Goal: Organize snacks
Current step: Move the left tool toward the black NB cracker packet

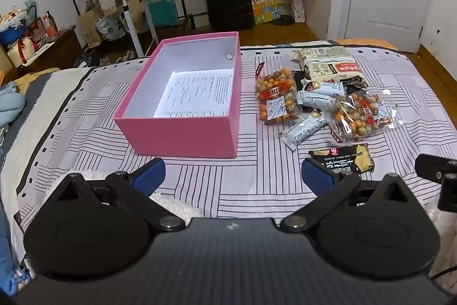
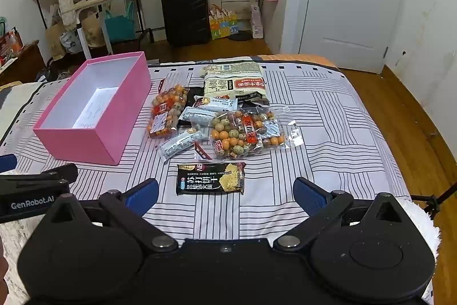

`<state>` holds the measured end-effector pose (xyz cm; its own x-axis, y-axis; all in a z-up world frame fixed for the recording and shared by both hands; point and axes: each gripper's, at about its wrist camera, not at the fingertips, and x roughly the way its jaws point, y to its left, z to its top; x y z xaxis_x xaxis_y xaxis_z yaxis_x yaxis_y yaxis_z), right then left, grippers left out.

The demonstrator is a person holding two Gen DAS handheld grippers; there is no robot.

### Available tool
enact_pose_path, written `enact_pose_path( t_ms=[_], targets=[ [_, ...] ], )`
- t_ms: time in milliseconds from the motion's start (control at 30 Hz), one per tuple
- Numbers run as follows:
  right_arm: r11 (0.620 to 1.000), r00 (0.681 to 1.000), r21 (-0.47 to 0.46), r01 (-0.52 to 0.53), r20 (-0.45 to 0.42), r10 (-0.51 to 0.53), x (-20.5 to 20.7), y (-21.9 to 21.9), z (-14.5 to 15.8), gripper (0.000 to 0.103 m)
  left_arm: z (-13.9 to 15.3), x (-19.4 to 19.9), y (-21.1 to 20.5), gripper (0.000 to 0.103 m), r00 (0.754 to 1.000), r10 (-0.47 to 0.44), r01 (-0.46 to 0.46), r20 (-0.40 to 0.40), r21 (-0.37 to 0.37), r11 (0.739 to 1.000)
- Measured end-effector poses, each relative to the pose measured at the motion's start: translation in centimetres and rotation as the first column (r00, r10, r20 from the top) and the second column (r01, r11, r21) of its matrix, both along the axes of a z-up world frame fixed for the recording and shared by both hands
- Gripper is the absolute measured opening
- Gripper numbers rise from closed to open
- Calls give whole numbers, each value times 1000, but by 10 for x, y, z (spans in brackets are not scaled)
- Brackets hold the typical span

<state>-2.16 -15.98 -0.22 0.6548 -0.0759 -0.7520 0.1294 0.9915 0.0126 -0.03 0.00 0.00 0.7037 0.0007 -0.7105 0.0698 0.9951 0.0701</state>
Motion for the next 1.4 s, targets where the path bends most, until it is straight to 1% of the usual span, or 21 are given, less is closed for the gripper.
enact_pose_path(
  t_ms=[67, 100, 200, 333, 400, 500, 667, 767, 1000, 1233, 1400],
  targets=[
    [1000, 1000, 1, -1, 1, 1, -1, 1, 0, 102, 0, -1, 0, 103, 1000, -8, 8, -4, 1, 1000],
    [1000, 1000, 1, 0, 1, 0, -1, 0, 0, 102, -1, 2, -1, 103, 999, -8, 8, -38, 12, 1000],
    [1000, 1000, -10, 0, 3, 0, -2, 3, 0, 102, 0, 5, -1, 103, 999, -22, 23, -45, 18, 1000],
    [1000, 1000, -23, -4, 7, 4, -1, 4, 1, 102, 0, 0, -4, 103, 999, -36, 36, -27, 4, 999],
    [1000, 1000, -28, -4, 12, 5, -1, 0, 1, 102, 0, -4, -1, 103, 999, -33, 33, -12, -17, 999],
    [999, 998, -44, -19, 54, 21, -8, 7, 2, 102, -4, -4, -2, 102, 999, -32, 32, 1, -15, 999],
    [999, 996, -47, -20, 85, 24, -9, 9, 4, 102, -5, -5, 3, 102, 1000, -18, 19, 7, -42, 999],
    [999, 996, -41, -19, 84, 22, -9, 8, 4, 102, -8, -7, 8, 102, 1000, 2, -2, 11, -51, 999],
    [999, 997, -47, -24, 79, 27, -9, 8, -3, 102, -10, -9, 8, 103, 999, 8, -6, 39, -56, 998],
    [998, 996, -60, -25, 79, 30, -10, 9, -7, 102, -9, -10, 5, 103, 1000, -5, 7, 27, -63, 998],
    [998, 997, -64, -17, 75, 22, -10, 7, -10, 102, -10, -10, 4, 103, 1000, -15, 15, -1, -90, 996]
  ],
)
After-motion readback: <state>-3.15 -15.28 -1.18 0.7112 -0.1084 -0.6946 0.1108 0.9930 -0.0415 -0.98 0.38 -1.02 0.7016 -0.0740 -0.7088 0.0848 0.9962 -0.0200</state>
